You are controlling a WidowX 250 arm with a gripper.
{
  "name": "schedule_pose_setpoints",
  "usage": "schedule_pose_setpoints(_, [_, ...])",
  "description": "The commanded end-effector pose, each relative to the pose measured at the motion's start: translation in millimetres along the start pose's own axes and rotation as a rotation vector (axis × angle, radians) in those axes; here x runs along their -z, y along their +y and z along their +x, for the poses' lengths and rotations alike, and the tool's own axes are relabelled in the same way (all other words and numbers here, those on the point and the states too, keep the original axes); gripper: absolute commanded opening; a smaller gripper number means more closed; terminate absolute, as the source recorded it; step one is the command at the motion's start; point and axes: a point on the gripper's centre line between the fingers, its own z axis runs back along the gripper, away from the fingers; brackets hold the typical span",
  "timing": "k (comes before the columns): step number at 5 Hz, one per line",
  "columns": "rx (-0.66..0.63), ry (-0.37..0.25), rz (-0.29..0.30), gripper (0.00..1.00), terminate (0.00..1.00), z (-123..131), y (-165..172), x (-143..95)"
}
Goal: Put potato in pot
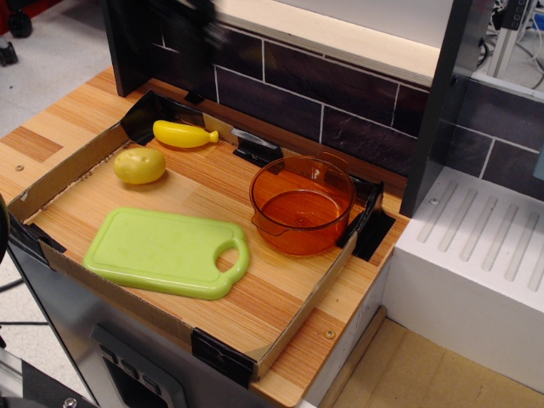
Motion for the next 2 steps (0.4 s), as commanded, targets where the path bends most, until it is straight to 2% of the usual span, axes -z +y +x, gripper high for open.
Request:
schedule_pose_setpoints(1, [0.232,0.085,-0.071,1.00,0.00,-9,44,27])
schedule_pose_setpoints(2, [0.283,0.131,-0.129,1.00,0.00,-15,47,52])
